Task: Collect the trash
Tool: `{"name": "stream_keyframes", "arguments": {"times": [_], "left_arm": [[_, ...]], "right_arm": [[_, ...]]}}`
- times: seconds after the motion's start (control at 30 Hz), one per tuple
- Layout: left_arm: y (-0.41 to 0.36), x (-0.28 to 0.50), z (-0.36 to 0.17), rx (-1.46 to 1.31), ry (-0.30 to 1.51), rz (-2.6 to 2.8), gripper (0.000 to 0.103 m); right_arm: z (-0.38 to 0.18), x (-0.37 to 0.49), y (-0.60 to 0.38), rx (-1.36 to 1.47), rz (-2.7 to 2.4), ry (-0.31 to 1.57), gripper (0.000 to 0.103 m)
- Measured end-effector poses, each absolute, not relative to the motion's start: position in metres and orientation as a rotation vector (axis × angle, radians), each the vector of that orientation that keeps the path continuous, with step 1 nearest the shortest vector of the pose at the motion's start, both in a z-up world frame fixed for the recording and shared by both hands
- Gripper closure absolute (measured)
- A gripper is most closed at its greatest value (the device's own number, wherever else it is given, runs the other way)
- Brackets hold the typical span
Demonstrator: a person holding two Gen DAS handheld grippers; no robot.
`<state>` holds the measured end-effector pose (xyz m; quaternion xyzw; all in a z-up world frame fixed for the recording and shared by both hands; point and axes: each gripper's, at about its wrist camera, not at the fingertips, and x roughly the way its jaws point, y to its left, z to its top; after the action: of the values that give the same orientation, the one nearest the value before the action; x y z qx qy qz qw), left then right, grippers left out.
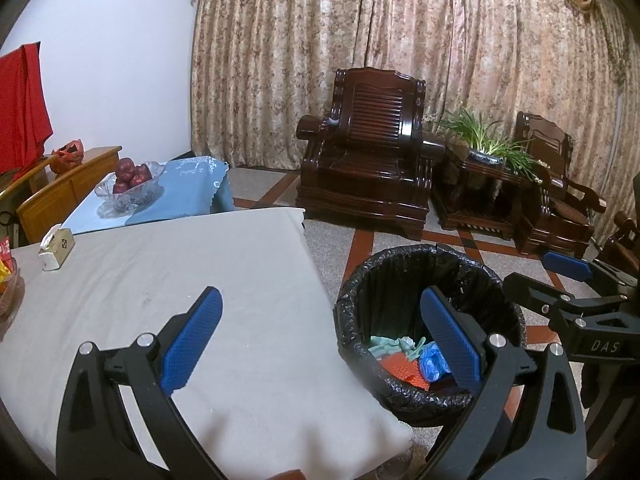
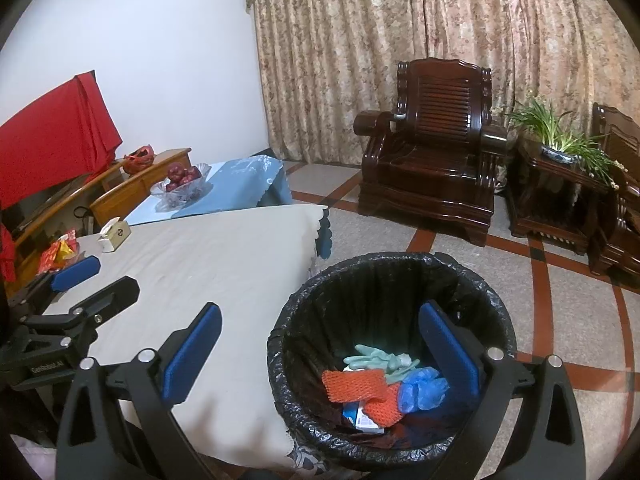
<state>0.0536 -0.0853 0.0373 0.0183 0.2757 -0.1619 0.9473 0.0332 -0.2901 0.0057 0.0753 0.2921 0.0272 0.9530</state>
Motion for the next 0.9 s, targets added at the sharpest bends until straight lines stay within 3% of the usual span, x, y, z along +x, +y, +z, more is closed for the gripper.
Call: {"name": "stream_keyframes", "arguments": {"times": [0.9], "left_arm": [[-0.0860, 0.0538, 0.0394, 0.036, 0.563, -0.330, 0.006]], "right_arm": [[0.0062, 0.0335, -0.2895, 0.153, 0.055, 0.596, 0.006]]}}
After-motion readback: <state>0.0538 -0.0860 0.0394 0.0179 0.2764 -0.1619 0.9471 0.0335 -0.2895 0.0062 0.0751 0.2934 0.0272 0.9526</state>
